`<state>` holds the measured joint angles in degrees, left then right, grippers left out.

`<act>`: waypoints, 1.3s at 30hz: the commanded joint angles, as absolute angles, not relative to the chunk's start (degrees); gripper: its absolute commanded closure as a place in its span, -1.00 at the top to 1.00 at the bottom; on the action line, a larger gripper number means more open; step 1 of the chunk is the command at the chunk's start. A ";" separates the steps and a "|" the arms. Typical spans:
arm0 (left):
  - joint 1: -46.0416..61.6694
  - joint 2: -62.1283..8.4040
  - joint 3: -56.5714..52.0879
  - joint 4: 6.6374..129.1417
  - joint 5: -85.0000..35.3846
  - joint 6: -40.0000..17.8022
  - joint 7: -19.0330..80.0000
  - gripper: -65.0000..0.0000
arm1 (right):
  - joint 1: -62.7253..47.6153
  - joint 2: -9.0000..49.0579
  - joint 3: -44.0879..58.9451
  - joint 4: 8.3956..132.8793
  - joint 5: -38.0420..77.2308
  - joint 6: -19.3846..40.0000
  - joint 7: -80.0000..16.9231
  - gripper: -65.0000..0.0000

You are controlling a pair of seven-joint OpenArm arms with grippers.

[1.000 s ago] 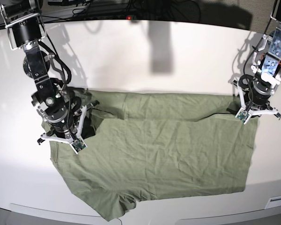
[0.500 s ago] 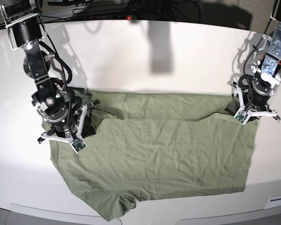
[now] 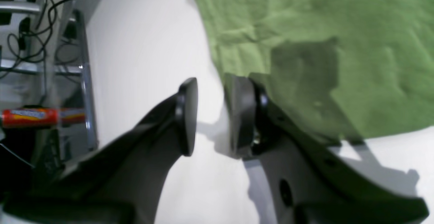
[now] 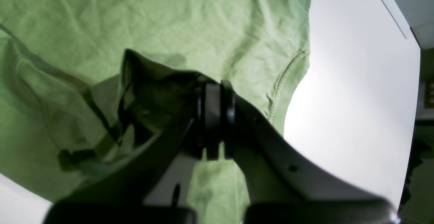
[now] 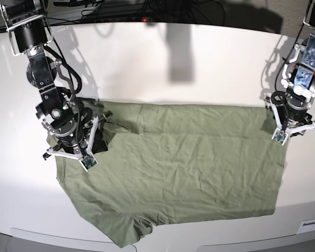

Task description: Fold the T-shirt properly

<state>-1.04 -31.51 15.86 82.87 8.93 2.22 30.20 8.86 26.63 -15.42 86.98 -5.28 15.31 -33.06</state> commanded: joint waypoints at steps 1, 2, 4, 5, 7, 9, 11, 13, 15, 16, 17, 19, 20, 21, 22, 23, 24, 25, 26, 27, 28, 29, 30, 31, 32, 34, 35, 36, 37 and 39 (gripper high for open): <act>-1.89 -31.88 15.38 83.55 9.37 3.01 29.17 -0.47 | 10.17 27.14 -15.00 87.88 -5.28 14.09 -31.79 -1.00; -1.80 -31.42 15.38 83.55 9.37 3.01 29.19 -0.47 | 10.17 27.09 -15.00 87.88 -5.28 13.30 -31.64 -1.00; -1.74 -30.76 15.38 83.55 9.39 3.01 29.19 -0.47 | 10.17 27.16 -15.00 87.88 -5.34 12.86 -30.98 -1.00; -1.74 -30.46 15.38 83.55 9.41 2.98 29.21 -0.47 | 10.17 27.16 -15.00 87.88 -5.56 12.75 -30.52 -1.00; -1.74 -29.82 15.38 83.55 9.39 2.98 29.19 -0.47 | 10.17 27.16 -15.00 87.88 -5.76 12.75 -28.53 -0.59; -1.74 -29.19 15.38 83.55 9.37 2.96 29.56 -0.47 | 10.17 27.16 -15.00 87.88 -5.76 12.69 -25.12 -0.16; -1.74 -28.73 15.38 83.55 9.37 2.96 30.26 -0.47 | 10.22 27.09 -15.00 87.88 -5.74 11.60 -21.96 0.13; -1.74 -28.58 15.38 83.55 9.37 2.98 30.94 -0.47 | 10.70 26.59 -15.00 87.88 -5.69 10.72 -21.52 0.19; -1.74 -28.60 15.38 83.55 9.39 2.98 31.38 -0.47 | 11.42 25.65 -15.00 87.88 -4.73 11.03 -25.08 0.19; -1.74 -28.58 15.38 83.55 9.37 2.98 31.53 -0.47 | 11.90 25.15 -15.00 87.88 -3.73 12.36 -28.58 0.19; -1.74 -28.58 15.38 83.55 9.37 2.98 31.53 -0.47 | 12.36 24.84 -15.00 87.88 -2.81 16.47 -31.64 0.19; -1.74 -28.58 15.38 83.55 9.37 2.98 31.51 -0.47 | 12.71 24.75 -15.00 87.90 -0.58 27.68 -34.44 0.19; -1.76 -28.58 15.38 83.55 9.37 3.01 31.51 -0.47 | 12.71 24.75 -15.00 87.90 0.43 32.73 -35.24 0.19; -1.74 -28.58 15.38 83.55 9.34 3.01 31.53 -0.47 | 12.69 24.75 -15.00 87.90 1.58 36.34 -36.82 0.19; -1.74 -28.58 15.38 83.55 9.37 2.98 31.57 -0.47 | 12.69 24.82 -15.00 87.90 3.29 37.87 -39.11 0.19; -1.74 -28.58 15.38 83.55 9.34 3.01 31.75 -0.47 | 12.69 25.02 -15.00 87.90 5.08 37.93 -41.34 0.19; -1.74 -28.58 15.38 83.55 9.37 3.01 31.75 -0.47 | 12.69 25.30 -15.00 87.90 6.46 37.93 -43.13 0.19; -1.74 -28.58 15.38 83.55 9.37 2.98 31.75 -0.47 | 12.67 25.61 -15.00 87.90 6.96 37.71 -44.27 0.19; -1.74 -28.58 15.38 83.55 9.37 3.01 31.75 -0.47 | 12.67 25.96 -15.00 87.90 6.83 36.93 -44.64 0.19; -1.74 -28.58 15.38 83.55 9.37 3.01 31.75 -0.47 | 12.67 26.48 -15.00 87.90 6.66 35.09 -44.62 0.19; -1.74 -28.58 15.38 83.55 9.37 2.98 31.73 -0.47 | 12.67 27.05 -14.94 87.90 6.68 32.91 -44.62 0.19; -1.74 -28.58 15.38 83.55 9.37 3.01 31.73 -0.47 | 12.69 27.68 -14.90 87.90 6.76 30.74 -44.60 0.19; -1.74 -28.58 15.38 83.55 9.34 3.01 31.73 -0.47 | 12.67 28.32 -14.81 87.90 6.96 28.73 -44.69 0.19; -1.74 -28.58 15.38 83.55 9.37 3.01 31.73 -0.47 | 12.67 28.86 -14.66 87.90 7.92 27.66 -45.28 0.19; -1.74 -28.58 15.38 83.55 9.37 2.98 31.73 -0.47 | 12.53 29.41 -14.50 87.90 9.30 26.89 -46.28 0.19; -1.74 -28.58 15.38 83.55 9.37 2.98 31.73 -0.47 | 12.49 30.06 -14.46 87.81 11.51 26.06 -48.53 0.19; -1.74 -28.58 15.38 83.55 9.37 2.98 31.70 -0.47 | 12.49 30.15 -14.46 87.66 12.60 26.02 -49.54 0.19; -1.76 -28.56 15.38 83.55 9.34 3.01 31.68 -0.47 | 12.49 30.13 -14.46 87.33 12.93 25.96 -50.02 0.19; -1.74 -28.56 15.38 83.55 9.34 3.01 31.68 -0.47 | 12.49 30.09 -14.46 86.72 12.93 25.58 -49.93 0.19; -1.74 -28.56 15.38 83.55 9.34 2.98 31.70 -0.47 | 12.56 29.93 -14.46 84.25 12.91 24.25 -47.88 0.19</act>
<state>-0.82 -27.79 15.86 82.85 8.93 2.20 32.42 11.27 29.17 -14.98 83.48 13.08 24.60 -48.27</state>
